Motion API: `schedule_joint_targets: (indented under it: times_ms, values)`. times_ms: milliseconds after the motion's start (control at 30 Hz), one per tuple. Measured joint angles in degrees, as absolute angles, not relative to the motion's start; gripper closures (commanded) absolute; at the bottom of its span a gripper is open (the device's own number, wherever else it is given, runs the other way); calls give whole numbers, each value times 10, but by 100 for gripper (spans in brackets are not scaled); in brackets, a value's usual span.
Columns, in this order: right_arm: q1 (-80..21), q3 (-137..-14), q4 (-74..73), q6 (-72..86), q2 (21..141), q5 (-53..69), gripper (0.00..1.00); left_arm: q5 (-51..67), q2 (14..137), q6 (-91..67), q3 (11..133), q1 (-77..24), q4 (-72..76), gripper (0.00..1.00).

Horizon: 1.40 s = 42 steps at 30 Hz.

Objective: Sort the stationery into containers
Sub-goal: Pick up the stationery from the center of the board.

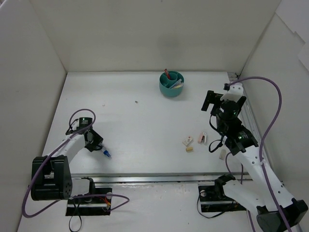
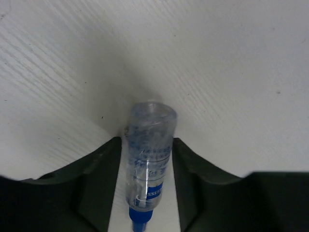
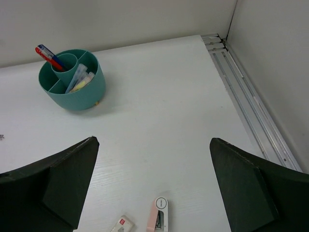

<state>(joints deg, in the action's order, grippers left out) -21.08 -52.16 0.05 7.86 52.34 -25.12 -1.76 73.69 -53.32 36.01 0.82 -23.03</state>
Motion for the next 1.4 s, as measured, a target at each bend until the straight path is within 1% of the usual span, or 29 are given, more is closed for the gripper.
schedule_joint_targets:
  times_ms: [33,67,133,167,200,300,467,533,667,867,1067,1233,1400]
  values:
    - [-209,-520,-4,83,514,-253,2,-17,743,-532,361,8,-224,71]
    - [-205,-519,-7,88,507,-253,2,-13,745,-532,360,8,-216,81]
    - [-202,-518,-11,92,499,-252,2,-2,748,-529,360,8,-203,90]
    - [-201,-515,-11,93,496,-250,2,1,752,-528,361,8,-197,98]
    - [-200,-512,-12,93,494,-246,2,3,753,-528,362,8,-195,100]
    - [-199,-495,-17,79,490,-207,2,7,755,-525,365,5,-193,100]
    - [-200,-474,-20,9,504,-37,2,19,754,-511,393,-24,-196,100]
    - [-213,-473,-11,-19,529,29,2,24,746,-507,414,-43,-196,100]
    - [-259,-471,30,-61,597,124,2,26,704,-503,454,-93,-184,100]
    - [-339,-464,122,-92,697,212,2,9,668,-528,513,-166,-167,100]
    - [-429,-464,208,-124,773,216,2,-41,670,-611,546,-197,-166,100]
    - [-500,-463,287,-154,834,144,2,-81,667,-682,546,-230,-169,100]
    - [-542,-464,360,-177,891,90,2,-100,651,-723,547,-255,-168,100]
